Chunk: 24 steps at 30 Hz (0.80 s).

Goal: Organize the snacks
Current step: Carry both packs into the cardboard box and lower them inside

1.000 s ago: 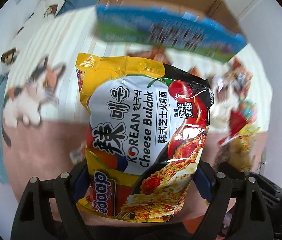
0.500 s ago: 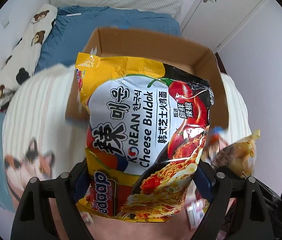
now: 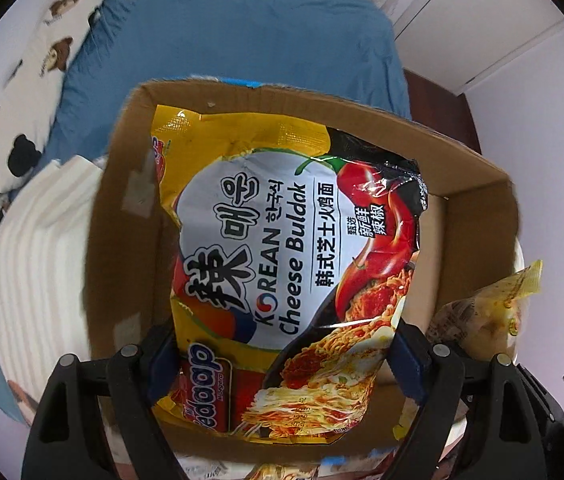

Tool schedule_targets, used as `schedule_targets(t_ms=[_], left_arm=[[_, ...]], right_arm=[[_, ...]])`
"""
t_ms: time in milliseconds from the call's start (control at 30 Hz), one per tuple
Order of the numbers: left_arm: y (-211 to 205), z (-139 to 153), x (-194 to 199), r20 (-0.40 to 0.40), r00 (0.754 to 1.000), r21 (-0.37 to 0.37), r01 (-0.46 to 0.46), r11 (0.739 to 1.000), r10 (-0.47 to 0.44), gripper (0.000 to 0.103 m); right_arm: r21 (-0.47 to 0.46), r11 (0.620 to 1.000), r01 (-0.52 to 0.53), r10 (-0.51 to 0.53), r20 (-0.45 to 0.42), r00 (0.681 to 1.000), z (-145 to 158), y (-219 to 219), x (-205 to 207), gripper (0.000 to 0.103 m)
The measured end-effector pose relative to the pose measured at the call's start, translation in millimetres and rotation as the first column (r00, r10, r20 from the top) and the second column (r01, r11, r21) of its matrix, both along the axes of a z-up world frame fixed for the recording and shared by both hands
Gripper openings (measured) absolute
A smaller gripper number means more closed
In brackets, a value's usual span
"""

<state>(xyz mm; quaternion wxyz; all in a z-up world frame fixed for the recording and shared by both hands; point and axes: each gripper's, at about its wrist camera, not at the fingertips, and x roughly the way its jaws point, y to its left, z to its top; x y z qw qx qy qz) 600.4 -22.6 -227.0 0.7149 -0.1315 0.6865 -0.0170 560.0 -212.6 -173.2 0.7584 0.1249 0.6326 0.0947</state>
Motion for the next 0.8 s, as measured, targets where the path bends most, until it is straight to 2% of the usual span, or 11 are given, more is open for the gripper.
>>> schedule_targets(t_ms=[167,500,533,600,633,667,800], left_arm=[[0,-28,27,-0.076,0.997,-0.012,-0.024,1.000,0.023,0.086],[-25,-47,52,-0.140,0.990,0.004,0.016,1.000,-0.016,0.086],[-27,-46,53,-0.133,0.991,0.019,0.024,1.000,-0.021,0.087],[-29,-43,53,-0.113,0.993,0.040,0.039,0.998,-0.034,0.091],[-28,-42,53,-0.107,0.994,0.032,0.037,0.999,-0.034,0.094],[-28,-41,52,-0.102,0.994,0.031,0.037,0.999,-0.033,0.094],[-29,-35,50,-0.072,0.997,0.047,0.037,0.998,-0.033,0.094]], right_arm=[[-0.048,0.999,-0.008,0.005,-0.067,0.998,-41,3,37,0.038],[-0.040,0.999,-0.032,0.025,-0.156,0.987,-83,12,69,0.040],[-0.041,0.998,-0.038,0.030,-0.171,0.985,-88,12,73,0.043],[-0.072,0.996,-0.054,0.040,-0.190,0.981,-96,9,81,0.063],[-0.082,0.994,-0.067,0.050,-0.195,0.980,-96,9,83,0.083],[-0.088,0.993,-0.077,0.057,-0.204,0.977,-96,9,85,0.093],[-0.110,0.990,-0.086,0.062,-0.201,0.978,-95,5,87,0.093]])
